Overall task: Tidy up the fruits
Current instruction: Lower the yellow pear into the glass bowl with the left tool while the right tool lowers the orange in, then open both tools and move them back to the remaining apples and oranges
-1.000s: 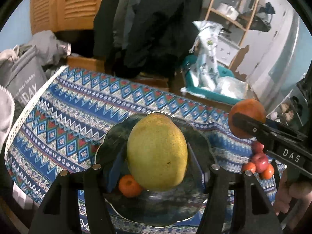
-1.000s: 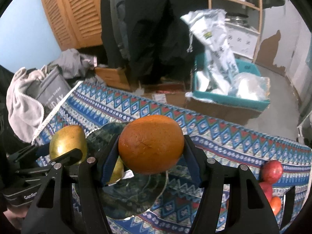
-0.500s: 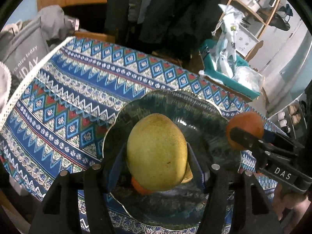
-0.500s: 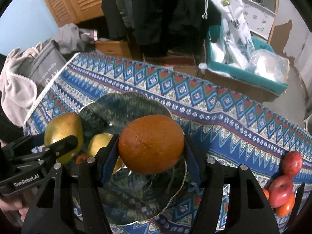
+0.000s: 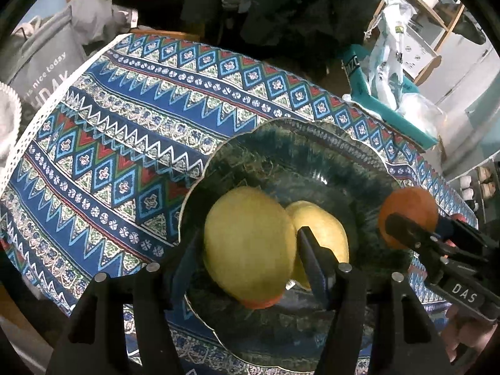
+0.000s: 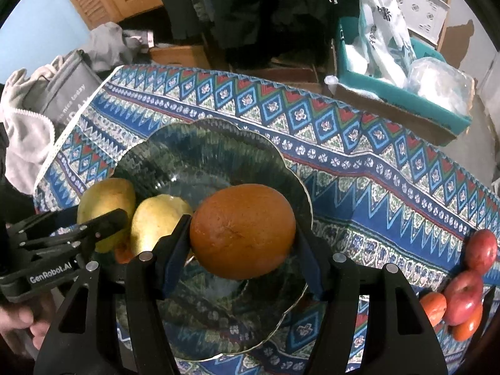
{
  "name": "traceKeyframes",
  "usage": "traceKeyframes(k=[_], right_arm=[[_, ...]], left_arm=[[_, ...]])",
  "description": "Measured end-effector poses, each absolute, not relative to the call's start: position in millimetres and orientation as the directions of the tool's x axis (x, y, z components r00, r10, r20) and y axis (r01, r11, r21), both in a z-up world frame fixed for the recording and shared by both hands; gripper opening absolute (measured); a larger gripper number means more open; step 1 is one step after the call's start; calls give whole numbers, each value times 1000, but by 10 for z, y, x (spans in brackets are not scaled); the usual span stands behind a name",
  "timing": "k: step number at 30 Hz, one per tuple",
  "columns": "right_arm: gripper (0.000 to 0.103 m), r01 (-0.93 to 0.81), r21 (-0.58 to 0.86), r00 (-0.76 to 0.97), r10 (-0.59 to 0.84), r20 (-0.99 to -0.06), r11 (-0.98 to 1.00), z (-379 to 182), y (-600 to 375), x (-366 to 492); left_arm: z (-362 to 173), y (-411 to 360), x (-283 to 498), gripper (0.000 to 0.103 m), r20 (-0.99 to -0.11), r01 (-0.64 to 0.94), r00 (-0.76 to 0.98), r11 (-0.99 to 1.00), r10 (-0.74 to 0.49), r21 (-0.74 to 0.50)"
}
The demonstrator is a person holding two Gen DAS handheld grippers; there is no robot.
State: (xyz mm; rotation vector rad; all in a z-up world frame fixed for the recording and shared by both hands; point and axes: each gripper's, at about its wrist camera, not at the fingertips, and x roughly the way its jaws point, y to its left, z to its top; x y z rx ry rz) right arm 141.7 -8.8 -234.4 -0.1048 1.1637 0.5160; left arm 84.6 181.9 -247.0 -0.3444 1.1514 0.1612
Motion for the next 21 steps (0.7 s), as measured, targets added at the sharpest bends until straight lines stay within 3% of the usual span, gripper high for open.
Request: traceKeyframes(k=[5,21], right_arm=[[66,-444,186,334,354,-874,877,-2230,-117,1406],[66,-424,118,484,335,-808,898,-1629,-318,1269]], left_arm=[[-2332,1743,840,70,-900,-263,434,950,-40,-169],[-1845,1391,739,74,-847,-157,528,974,-58,-165]])
